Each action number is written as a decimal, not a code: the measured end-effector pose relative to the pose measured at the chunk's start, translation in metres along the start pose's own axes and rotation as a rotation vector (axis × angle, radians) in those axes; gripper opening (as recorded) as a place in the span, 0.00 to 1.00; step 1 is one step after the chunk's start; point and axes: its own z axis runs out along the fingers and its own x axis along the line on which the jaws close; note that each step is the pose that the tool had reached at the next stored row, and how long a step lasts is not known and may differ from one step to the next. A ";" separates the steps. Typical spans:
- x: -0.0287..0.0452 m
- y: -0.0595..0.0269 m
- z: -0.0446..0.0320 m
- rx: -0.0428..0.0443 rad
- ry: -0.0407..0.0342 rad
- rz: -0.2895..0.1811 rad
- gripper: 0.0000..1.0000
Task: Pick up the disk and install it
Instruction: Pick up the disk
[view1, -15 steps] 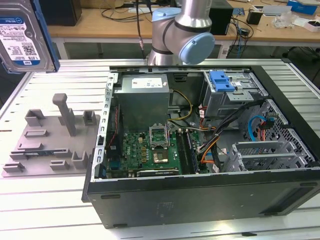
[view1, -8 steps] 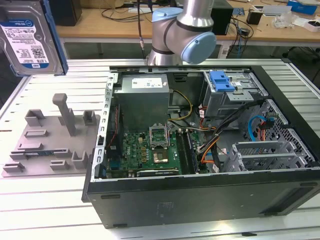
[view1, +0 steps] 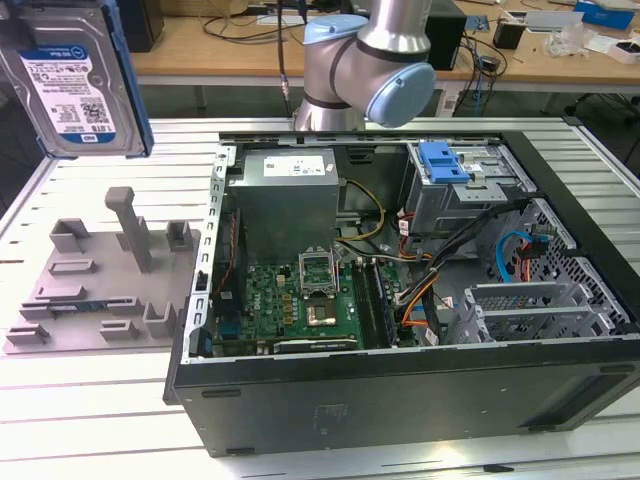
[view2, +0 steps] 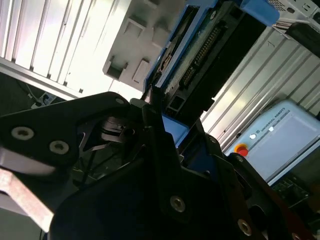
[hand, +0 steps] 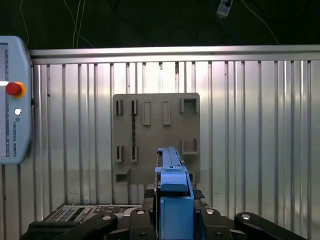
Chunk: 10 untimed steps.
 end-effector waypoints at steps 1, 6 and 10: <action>0.0013 -0.0020 0.0000 0.0000 0.0000 0.000 0.36; 0.0119 -0.0184 0.0003 -0.0001 0.0000 0.000 0.36; 0.0200 -0.0340 0.0006 0.0000 0.0001 0.000 0.36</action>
